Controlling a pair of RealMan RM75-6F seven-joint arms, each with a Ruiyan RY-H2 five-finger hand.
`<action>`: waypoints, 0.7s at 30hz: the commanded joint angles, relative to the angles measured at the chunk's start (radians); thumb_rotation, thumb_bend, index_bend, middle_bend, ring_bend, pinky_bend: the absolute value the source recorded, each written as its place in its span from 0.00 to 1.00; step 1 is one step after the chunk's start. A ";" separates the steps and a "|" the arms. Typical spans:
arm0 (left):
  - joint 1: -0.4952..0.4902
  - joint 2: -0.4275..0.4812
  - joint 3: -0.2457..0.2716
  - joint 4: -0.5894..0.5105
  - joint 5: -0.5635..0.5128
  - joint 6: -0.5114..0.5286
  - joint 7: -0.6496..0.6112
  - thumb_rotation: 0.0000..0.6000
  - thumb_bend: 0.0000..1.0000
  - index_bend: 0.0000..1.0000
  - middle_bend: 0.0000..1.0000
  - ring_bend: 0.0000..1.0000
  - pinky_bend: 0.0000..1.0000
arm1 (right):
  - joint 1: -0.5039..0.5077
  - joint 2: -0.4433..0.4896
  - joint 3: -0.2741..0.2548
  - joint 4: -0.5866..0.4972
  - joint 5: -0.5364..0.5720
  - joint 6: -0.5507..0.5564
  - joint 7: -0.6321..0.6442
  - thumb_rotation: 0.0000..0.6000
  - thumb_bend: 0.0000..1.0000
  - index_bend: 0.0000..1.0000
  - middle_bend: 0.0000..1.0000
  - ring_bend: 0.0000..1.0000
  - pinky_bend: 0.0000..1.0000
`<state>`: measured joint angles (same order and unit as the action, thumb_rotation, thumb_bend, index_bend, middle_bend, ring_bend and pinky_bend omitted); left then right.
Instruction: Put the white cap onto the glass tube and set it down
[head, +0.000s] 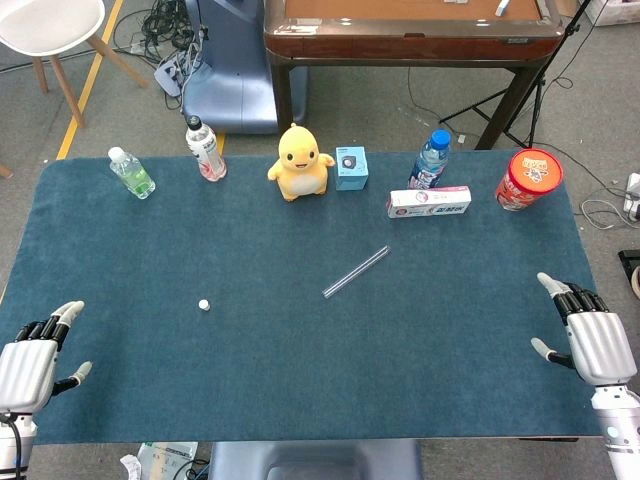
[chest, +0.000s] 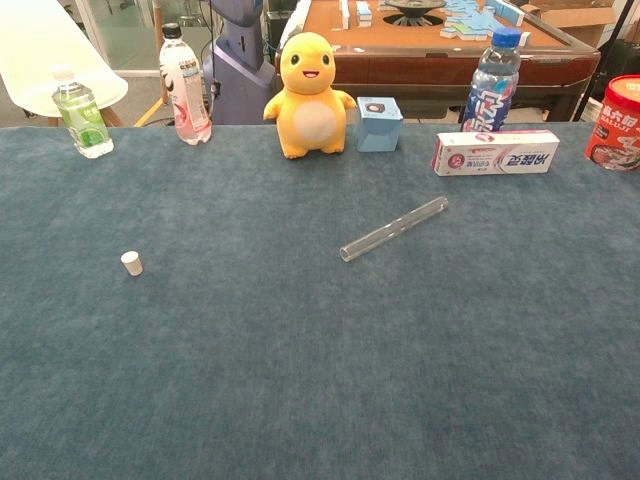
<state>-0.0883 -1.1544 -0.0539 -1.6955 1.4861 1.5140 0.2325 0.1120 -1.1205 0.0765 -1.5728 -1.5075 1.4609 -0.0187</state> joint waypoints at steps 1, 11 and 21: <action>-0.001 -0.001 -0.001 -0.001 0.000 0.000 0.001 1.00 0.18 0.13 0.17 0.28 0.25 | 0.000 0.000 0.000 0.001 0.000 0.001 0.002 1.00 0.14 0.12 0.23 0.19 0.23; -0.011 -0.002 -0.005 -0.001 -0.004 -0.013 0.006 1.00 0.18 0.13 0.17 0.28 0.25 | 0.004 0.004 0.004 -0.002 0.005 -0.003 -0.001 1.00 0.14 0.12 0.23 0.19 0.23; -0.019 -0.006 -0.011 0.003 -0.014 -0.021 0.006 1.00 0.18 0.13 0.17 0.28 0.25 | 0.020 0.006 0.011 -0.006 0.012 -0.022 -0.007 1.00 0.14 0.12 0.23 0.19 0.23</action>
<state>-0.1067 -1.1603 -0.0649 -1.6925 1.4724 1.4927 0.2382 0.1303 -1.1144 0.0873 -1.5780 -1.4953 1.4399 -0.0247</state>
